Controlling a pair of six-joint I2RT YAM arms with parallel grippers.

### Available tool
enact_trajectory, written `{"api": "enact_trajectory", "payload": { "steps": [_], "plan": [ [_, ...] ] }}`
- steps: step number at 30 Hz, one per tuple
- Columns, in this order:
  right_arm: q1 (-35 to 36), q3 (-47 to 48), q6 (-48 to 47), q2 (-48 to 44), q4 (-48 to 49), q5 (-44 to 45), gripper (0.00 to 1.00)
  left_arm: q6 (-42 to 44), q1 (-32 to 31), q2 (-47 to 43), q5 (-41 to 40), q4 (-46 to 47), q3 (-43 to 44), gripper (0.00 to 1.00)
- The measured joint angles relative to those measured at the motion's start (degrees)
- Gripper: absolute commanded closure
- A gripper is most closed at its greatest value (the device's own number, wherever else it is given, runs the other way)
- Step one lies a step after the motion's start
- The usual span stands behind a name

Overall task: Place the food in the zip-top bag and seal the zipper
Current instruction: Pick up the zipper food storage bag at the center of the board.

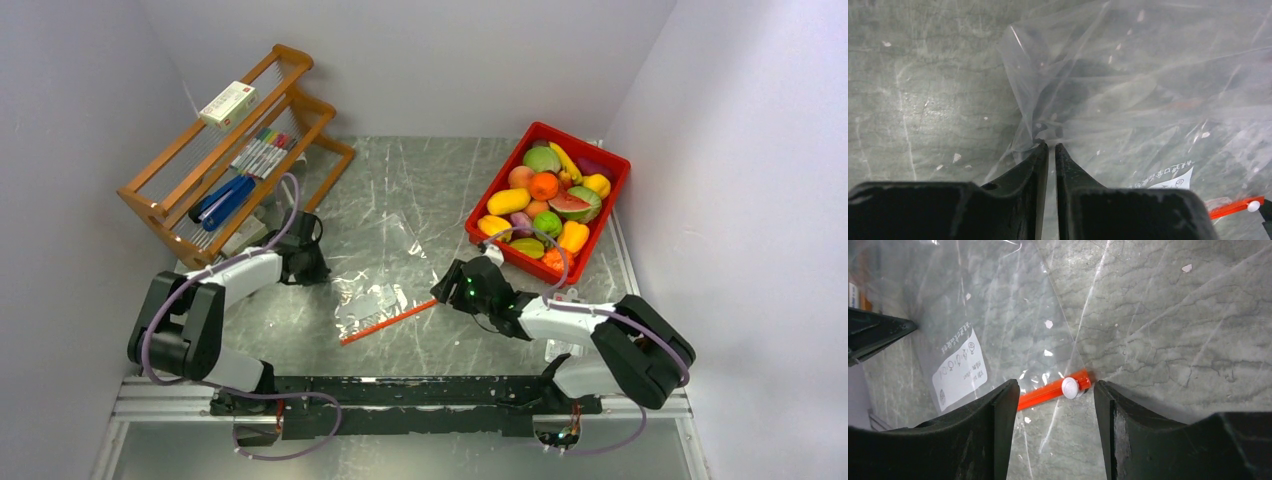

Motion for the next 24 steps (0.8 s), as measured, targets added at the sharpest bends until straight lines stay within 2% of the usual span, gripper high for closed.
{"api": "enact_trajectory", "payload": {
  "steps": [5, 13, 24],
  "plan": [
    [0.00, -2.49, 0.94, -0.39, 4.72, -0.46, 0.41, -0.17, 0.02, -0.09, 0.33, 2.86, -1.05, 0.87],
    [0.00, -4.55, 2.43, -0.52, 10.25, 0.24, 0.33, -0.63, 0.04, -0.61, 0.87, 6.82, -2.89, 0.87],
    [0.02, -4.24, 5.51, 4.98, 17.62, -0.55, 0.37, -0.87, 0.07, -0.94, 1.60, 9.35, -4.09, 0.87]
  ]
}}
